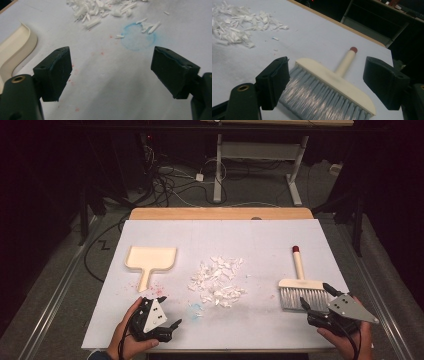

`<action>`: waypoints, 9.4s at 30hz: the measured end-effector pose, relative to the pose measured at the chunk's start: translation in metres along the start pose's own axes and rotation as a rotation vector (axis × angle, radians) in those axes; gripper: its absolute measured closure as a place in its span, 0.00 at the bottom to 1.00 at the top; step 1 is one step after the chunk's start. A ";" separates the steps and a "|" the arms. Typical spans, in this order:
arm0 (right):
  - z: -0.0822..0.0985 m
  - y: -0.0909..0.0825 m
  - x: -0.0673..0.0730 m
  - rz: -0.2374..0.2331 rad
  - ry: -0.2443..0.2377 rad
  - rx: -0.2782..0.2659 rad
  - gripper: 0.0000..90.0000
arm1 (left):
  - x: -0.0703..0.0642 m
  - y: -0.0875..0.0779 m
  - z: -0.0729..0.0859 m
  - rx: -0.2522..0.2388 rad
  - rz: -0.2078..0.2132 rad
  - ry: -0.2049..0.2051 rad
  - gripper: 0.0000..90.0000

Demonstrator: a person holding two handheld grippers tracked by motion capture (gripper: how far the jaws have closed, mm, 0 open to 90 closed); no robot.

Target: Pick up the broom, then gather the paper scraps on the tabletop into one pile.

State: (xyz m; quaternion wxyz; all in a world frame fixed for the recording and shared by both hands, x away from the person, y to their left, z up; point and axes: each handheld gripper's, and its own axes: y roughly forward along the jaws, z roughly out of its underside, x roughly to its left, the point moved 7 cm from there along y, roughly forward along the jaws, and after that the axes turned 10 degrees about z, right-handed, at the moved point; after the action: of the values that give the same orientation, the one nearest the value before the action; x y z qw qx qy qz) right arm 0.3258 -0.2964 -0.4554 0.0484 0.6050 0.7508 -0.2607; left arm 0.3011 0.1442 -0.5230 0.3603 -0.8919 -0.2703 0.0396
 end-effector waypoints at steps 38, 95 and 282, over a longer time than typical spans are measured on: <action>0.019 0.154 -0.023 -0.067 0.223 0.590 0.79 | -0.004 0.004 0.004 0.060 0.014 0.052 0.19; -0.117 -0.003 0.079 -0.315 0.135 -0.109 0.79 | -0.081 0.090 -0.184 -0.320 0.455 -0.161 0.70; -0.075 0.077 0.053 -0.349 -0.120 0.123 0.75 | 0.009 -0.009 0.019 0.031 -0.031 -0.082 0.20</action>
State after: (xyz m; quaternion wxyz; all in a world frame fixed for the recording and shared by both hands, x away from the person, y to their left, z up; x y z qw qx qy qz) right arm 0.4020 -0.2058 -0.4374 0.0097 0.4507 0.8227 -0.3462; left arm 0.2994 0.1655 -0.5302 0.3634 -0.8796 -0.2978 0.0747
